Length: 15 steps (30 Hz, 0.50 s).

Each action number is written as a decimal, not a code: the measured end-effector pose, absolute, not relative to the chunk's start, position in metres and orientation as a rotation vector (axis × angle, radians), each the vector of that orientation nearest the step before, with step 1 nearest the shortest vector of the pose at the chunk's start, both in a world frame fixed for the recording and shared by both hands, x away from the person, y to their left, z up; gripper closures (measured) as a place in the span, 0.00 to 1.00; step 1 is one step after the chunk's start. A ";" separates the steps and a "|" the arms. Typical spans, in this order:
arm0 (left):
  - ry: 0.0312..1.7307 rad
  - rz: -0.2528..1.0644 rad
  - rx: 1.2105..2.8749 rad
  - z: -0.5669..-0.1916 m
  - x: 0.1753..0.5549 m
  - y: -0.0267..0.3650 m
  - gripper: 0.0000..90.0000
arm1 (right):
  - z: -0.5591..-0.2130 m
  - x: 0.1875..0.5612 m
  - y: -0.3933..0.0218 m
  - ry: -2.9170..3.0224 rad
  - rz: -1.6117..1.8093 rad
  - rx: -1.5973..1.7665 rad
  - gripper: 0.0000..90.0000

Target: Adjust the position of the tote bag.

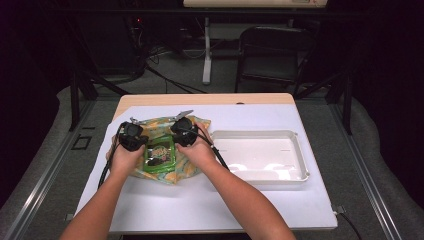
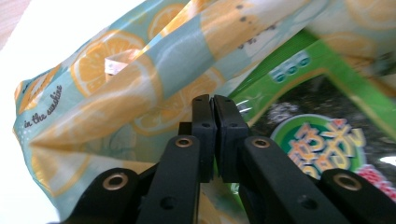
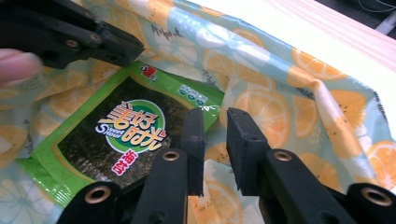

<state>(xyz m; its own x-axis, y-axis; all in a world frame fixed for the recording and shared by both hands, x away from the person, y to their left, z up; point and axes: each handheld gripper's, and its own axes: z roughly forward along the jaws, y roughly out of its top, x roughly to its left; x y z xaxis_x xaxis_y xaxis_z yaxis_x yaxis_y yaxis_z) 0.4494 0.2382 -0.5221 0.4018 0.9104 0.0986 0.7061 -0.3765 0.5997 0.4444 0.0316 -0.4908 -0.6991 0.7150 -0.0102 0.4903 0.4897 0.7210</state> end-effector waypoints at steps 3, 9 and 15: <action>1.388 0.598 2.199 -0.527 0.454 0.241 0.98 | -0.493 0.443 0.035 2.440 1.025 1.009 0.86; 1.435 0.604 2.198 -0.533 0.461 0.249 0.98 | -0.497 0.442 0.038 2.454 1.018 1.005 0.86; 1.479 0.571 2.178 -0.538 0.465 0.256 0.96 | -0.502 0.441 0.040 2.460 1.019 1.017 0.86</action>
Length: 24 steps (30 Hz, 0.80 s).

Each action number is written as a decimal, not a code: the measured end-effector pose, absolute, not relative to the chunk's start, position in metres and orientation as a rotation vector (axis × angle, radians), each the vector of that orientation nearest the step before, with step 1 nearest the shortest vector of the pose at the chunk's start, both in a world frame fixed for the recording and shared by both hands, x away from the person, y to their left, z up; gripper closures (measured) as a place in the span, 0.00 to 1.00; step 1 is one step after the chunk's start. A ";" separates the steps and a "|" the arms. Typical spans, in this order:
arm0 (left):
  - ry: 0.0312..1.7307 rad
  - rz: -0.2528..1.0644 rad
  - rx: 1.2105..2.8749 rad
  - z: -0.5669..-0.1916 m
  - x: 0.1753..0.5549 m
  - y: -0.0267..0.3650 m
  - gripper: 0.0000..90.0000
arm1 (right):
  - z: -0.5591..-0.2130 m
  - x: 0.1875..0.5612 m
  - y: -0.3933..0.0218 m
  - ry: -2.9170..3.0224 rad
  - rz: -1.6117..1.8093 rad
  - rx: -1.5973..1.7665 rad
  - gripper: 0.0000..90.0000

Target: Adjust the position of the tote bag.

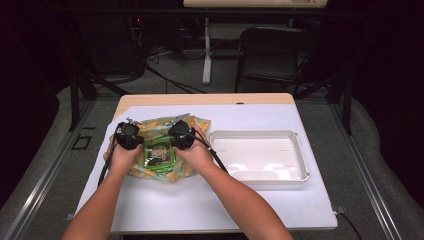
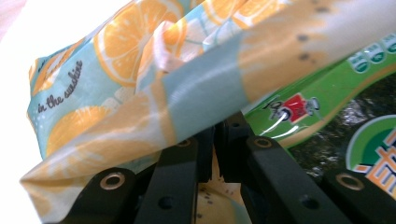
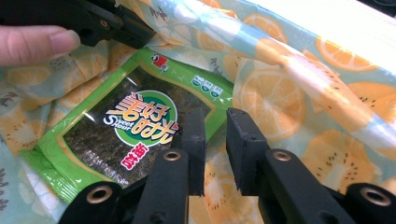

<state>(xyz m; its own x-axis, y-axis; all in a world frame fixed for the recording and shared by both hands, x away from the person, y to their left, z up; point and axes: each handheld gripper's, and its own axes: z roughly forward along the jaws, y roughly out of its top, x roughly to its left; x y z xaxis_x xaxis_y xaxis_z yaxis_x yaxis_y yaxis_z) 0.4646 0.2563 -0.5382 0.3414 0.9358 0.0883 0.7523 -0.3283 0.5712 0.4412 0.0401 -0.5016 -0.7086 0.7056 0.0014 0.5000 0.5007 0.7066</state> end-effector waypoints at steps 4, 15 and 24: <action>1.478 0.573 2.175 -0.538 0.464 0.257 0.94 | -0.504 0.441 0.042 2.467 1.012 1.026 0.84; 1.489 0.540 2.112 -0.525 0.457 0.255 0.85 | -0.506 0.441 0.043 2.483 1.002 1.045 0.82; 1.443 0.468 2.063 -0.506 0.441 0.249 0.76 | -0.503 0.441 0.041 2.472 1.027 1.063 0.80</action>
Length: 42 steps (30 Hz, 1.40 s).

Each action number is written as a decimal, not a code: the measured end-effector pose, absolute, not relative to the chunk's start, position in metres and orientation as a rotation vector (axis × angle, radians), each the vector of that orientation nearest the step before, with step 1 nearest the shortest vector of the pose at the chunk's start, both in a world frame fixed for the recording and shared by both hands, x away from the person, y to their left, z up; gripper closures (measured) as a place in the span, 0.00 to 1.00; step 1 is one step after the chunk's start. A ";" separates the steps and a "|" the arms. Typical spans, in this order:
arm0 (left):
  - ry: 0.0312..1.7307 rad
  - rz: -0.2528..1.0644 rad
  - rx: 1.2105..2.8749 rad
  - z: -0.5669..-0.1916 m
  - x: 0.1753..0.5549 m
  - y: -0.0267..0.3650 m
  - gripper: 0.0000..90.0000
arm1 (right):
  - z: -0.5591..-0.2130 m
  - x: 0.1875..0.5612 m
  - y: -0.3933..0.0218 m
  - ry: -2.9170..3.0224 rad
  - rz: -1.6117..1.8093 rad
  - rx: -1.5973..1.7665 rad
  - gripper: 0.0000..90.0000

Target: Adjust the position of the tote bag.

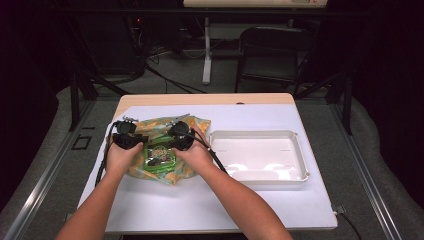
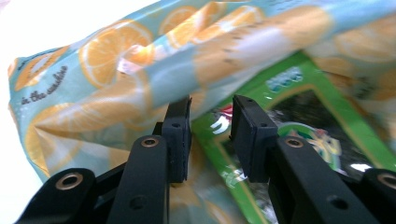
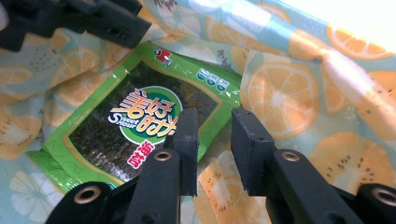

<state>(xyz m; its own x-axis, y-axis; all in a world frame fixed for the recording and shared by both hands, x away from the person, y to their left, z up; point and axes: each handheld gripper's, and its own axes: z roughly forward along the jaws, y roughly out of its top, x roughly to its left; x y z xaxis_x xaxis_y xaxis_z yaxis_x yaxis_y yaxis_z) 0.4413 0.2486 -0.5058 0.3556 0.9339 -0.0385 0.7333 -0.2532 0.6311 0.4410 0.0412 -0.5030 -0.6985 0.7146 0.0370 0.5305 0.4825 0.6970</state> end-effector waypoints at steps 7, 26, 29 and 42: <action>1.413 0.561 2.032 -0.501 0.439 0.252 0.79 | -0.487 0.438 0.037 2.419 1.118 1.039 0.84; 1.525 0.516 1.971 -0.521 0.471 0.265 0.83 | -0.501 0.478 0.011 2.328 0.994 1.206 0.86; 1.550 0.493 1.963 -0.525 0.475 0.267 0.83 | -0.506 0.484 0.009 2.336 0.957 1.222 0.86; 1.615 0.466 1.989 -0.538 0.482 0.273 0.83 | -0.517 0.493 0.009 2.326 0.893 1.272 0.91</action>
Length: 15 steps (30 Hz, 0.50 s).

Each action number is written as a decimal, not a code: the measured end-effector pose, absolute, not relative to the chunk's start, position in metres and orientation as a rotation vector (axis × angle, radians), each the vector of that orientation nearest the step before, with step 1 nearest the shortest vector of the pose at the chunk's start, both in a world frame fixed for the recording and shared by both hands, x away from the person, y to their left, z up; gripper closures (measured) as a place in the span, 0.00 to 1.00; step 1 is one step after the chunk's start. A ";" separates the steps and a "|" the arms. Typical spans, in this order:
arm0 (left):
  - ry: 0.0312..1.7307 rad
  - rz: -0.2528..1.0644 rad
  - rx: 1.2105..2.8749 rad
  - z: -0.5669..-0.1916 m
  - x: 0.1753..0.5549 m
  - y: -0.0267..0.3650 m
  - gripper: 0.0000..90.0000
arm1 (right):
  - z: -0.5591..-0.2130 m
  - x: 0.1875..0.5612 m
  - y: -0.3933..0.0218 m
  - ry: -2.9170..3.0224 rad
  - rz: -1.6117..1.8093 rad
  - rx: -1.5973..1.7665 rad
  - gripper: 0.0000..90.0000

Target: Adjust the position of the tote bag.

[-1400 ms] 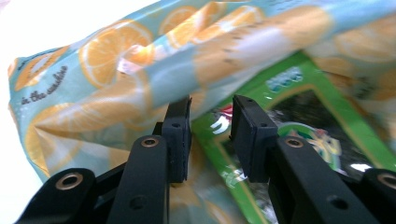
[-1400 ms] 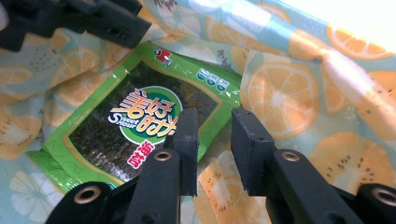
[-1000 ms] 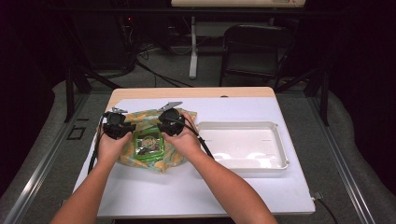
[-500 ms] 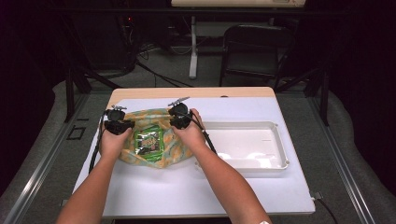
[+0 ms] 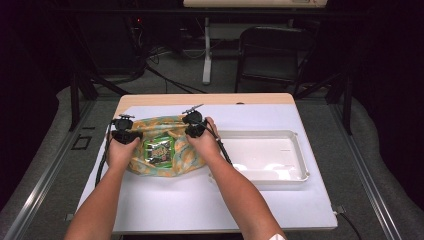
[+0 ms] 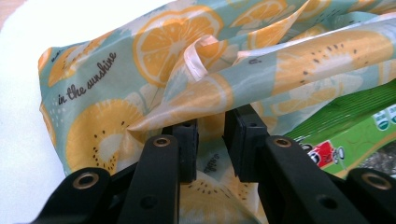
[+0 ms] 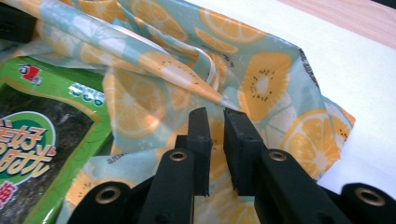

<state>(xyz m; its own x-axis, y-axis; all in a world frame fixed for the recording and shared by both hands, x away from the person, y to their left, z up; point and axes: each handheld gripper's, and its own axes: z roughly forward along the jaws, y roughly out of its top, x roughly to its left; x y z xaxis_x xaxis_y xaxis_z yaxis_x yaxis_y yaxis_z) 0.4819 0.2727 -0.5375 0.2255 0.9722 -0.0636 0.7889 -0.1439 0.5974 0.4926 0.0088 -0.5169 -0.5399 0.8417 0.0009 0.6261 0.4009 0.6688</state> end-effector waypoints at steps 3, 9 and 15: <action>1.627 0.440 2.000 -0.539 0.483 0.275 0.83 | -0.520 0.495 0.008 2.326 0.882 1.292 0.92; 1.642 0.439 1.995 -0.542 0.484 0.278 0.84 | -0.525 0.497 0.008 2.349 0.814 1.291 0.94; 1.654 0.423 1.996 -0.544 0.484 0.280 0.84 | -0.528 0.497 0.008 2.358 0.794 1.293 0.94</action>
